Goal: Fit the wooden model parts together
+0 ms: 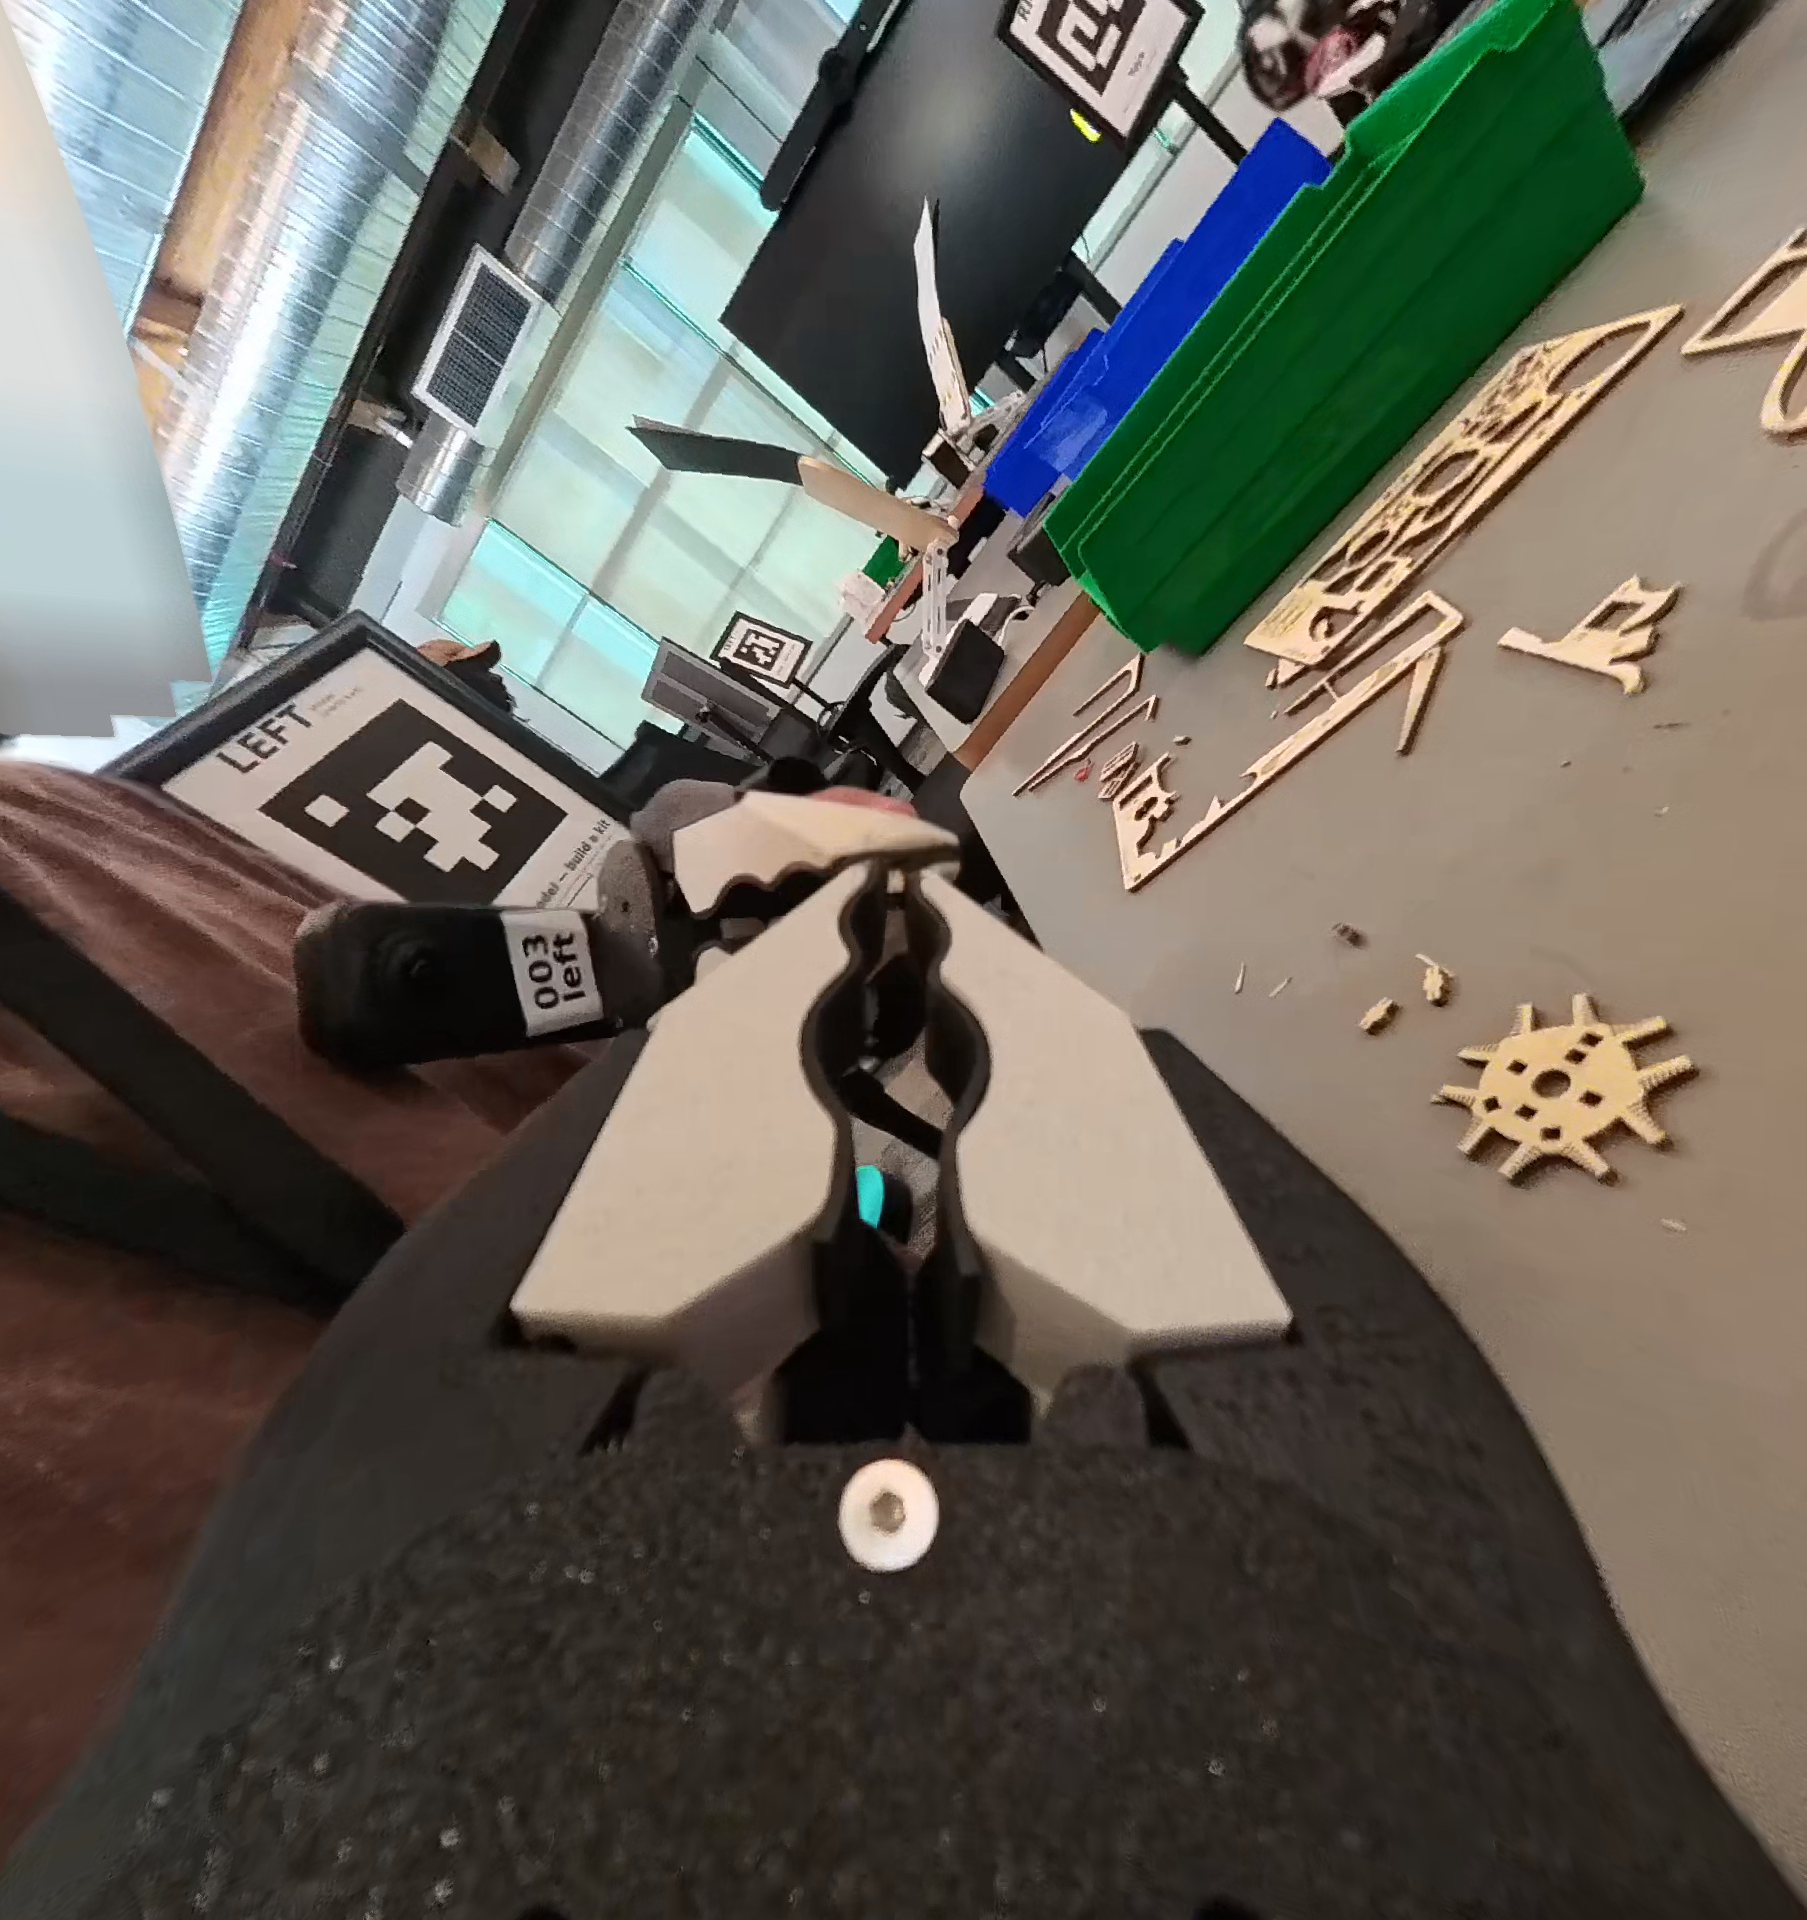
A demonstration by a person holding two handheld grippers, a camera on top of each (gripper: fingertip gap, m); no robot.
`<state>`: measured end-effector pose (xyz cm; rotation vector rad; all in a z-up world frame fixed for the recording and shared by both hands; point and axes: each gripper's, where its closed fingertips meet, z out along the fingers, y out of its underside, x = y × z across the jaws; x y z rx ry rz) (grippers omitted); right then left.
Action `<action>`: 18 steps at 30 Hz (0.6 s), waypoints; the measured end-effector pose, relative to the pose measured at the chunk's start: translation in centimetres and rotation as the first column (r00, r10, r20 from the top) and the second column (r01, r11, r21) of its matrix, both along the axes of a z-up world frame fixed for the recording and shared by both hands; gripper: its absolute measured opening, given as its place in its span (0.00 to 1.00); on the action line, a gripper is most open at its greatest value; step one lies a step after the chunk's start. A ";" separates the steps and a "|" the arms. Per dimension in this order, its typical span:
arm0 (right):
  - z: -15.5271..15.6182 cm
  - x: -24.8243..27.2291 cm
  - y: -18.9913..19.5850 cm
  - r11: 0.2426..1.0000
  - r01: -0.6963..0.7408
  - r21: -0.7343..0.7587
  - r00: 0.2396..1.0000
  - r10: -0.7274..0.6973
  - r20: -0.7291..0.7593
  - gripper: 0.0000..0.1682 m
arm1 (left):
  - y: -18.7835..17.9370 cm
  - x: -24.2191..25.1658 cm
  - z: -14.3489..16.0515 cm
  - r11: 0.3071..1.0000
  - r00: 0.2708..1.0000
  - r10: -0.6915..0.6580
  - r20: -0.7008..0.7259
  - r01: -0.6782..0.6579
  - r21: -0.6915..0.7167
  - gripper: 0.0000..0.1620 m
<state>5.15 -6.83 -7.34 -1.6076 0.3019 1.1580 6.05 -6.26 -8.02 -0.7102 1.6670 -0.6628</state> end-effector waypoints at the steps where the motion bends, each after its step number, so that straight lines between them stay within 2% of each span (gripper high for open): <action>1: -0.4 -0.1 0.1 0.999 -0.011 -0.036 1.000 0.011 -0.008 0.01 | 0.3 0.0 0.2 0.999 1.000 0.011 0.014 -0.011 0.039 0.00; 3: -0.8 -0.4 0.2 0.997 -0.034 -0.070 0.999 0.032 -0.033 0.01 | 0.4 0.0 0.3 0.997 1.000 0.012 0.019 -0.013 0.077 0.00; 7: -0.3 0.3 0.5 0.999 0.006 -0.035 0.998 -0.009 -0.067 0.01 | 1.2 0.1 0.2 0.997 0.998 0.054 0.016 -0.054 0.047 0.00; 9: 0.2 1.1 0.7 0.999 0.040 0.005 0.995 -0.040 -0.092 0.01 | 2.1 0.2 0.4 0.994 0.995 0.100 0.010 -0.099 -0.054 0.00; 10: 0.7 1.5 0.8 0.998 0.052 0.041 0.992 -0.047 -0.113 0.01 | 2.2 0.3 0.4 0.982 0.995 0.093 -0.022 -0.095 -0.165 0.00; 12: 1.7 1.8 0.9 0.992 0.060 0.114 0.988 -0.043 -0.148 0.01 | 2.2 0.4 1.2 0.905 0.997 0.063 -0.037 -0.073 -0.420 0.00; 14: 2.1 1.7 0.9 0.989 0.050 0.141 0.985 -0.025 -0.168 0.01 | 1.0 0.3 2.0 0.783 0.997 -0.062 -0.049 0.018 -0.622 0.00; 16: 2.4 1.6 1.0 0.987 0.042 0.153 0.981 -0.012 -0.193 0.01 | 0.3 0.0 3.1 0.688 0.990 -0.138 0.001 0.097 -0.719 0.00; 18: 2.7 1.7 1.1 0.985 0.048 0.164 0.975 -0.011 -0.220 0.01 | 0.3 -0.1 3.3 0.661 0.988 -0.153 0.000 0.103 -0.744 0.05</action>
